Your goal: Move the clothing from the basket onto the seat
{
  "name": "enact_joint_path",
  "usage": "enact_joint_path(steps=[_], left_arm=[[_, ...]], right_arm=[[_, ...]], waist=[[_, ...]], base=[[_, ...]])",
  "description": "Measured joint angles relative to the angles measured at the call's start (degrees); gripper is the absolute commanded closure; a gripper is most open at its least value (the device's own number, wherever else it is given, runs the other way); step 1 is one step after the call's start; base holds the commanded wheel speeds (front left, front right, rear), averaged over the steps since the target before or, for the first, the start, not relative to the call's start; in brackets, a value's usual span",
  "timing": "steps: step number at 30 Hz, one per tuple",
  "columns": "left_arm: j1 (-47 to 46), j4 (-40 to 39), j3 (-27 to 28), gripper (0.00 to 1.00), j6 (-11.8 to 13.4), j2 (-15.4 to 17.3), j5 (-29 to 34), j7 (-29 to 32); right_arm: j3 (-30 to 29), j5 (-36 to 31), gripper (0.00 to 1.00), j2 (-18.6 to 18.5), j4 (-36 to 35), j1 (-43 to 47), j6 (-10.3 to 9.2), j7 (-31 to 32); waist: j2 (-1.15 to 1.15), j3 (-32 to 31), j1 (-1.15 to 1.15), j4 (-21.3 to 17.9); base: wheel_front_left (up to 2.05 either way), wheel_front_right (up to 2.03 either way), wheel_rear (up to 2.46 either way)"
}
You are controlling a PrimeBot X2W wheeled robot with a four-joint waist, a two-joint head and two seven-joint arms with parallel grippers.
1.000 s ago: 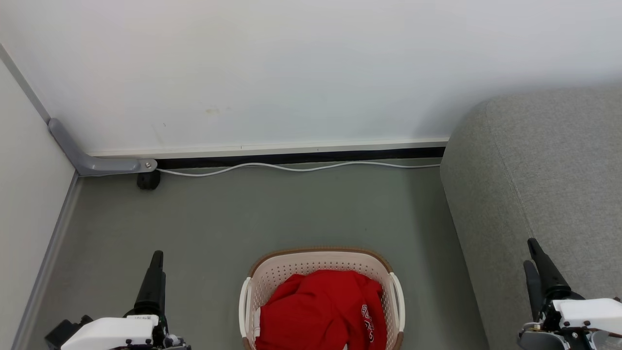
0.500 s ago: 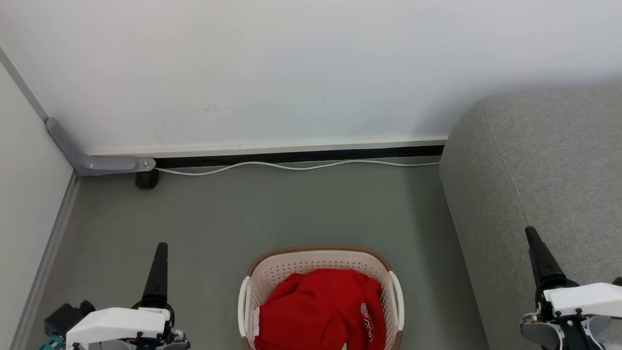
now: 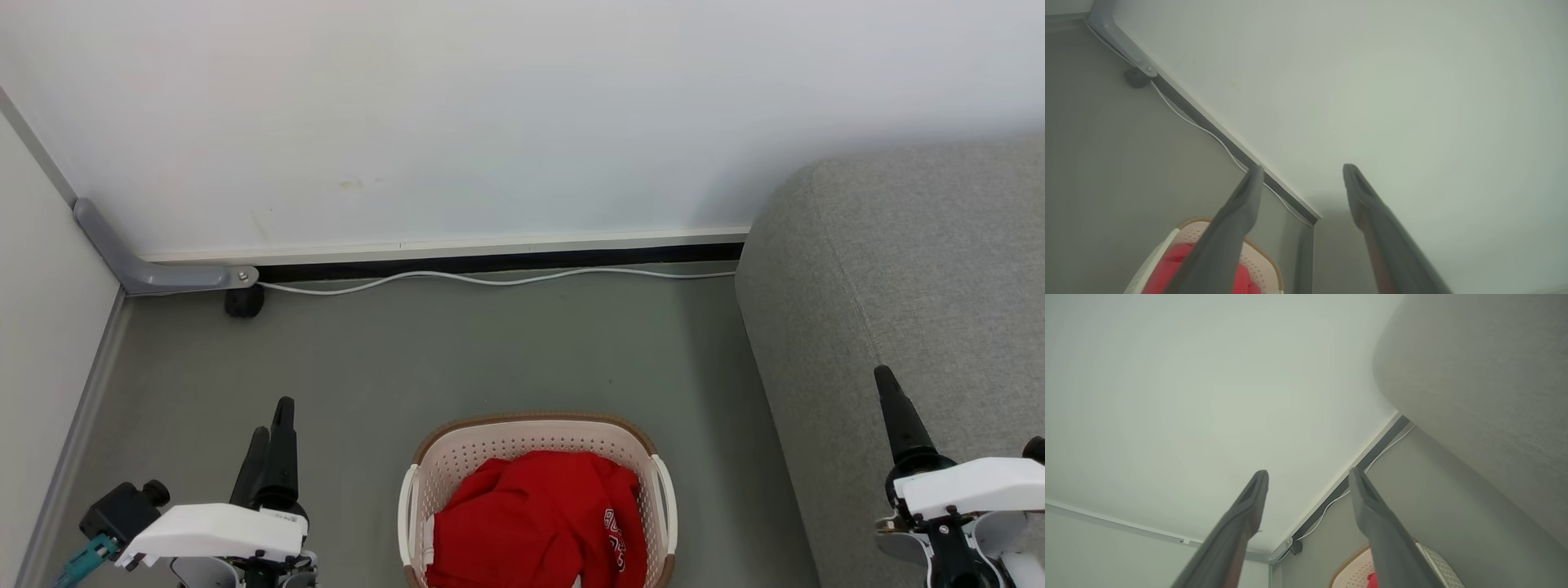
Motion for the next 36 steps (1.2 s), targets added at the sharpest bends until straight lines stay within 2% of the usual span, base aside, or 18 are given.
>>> enact_joint_path(steps=[8, 17, 36], left_arm=[[-0.97, 0.69, -0.89, 0.00, 1.09, 0.05, 8.83, -1.30], [-1.60, 2.86, -1.65, 0.00, 2.55, 0.13, 15.86, -2.80], [-4.25, 6.30, -2.42, 0.00, 3.46, 0.26, 29.98, -5.79]], right_arm=[[2.41, -6.78, 0.00, -1.35, 2.12, -1.21, 0.00, -1.46], [4.49, -12.79, 0.00, -2.60, 4.06, -2.85, 0.00, -2.69], [7.51, -23.54, 0.00, -4.75, 7.10, -5.89, 0.01, -5.84]], waist=[[0.00, 0.05, 0.00, -0.01], [0.00, 0.05, 0.00, 0.05], [0.00, -0.07, 0.00, -0.05]], base=[[0.00, 0.00, 0.00], [0.00, 0.00, 0.00], [0.00, 0.00, 0.00]])
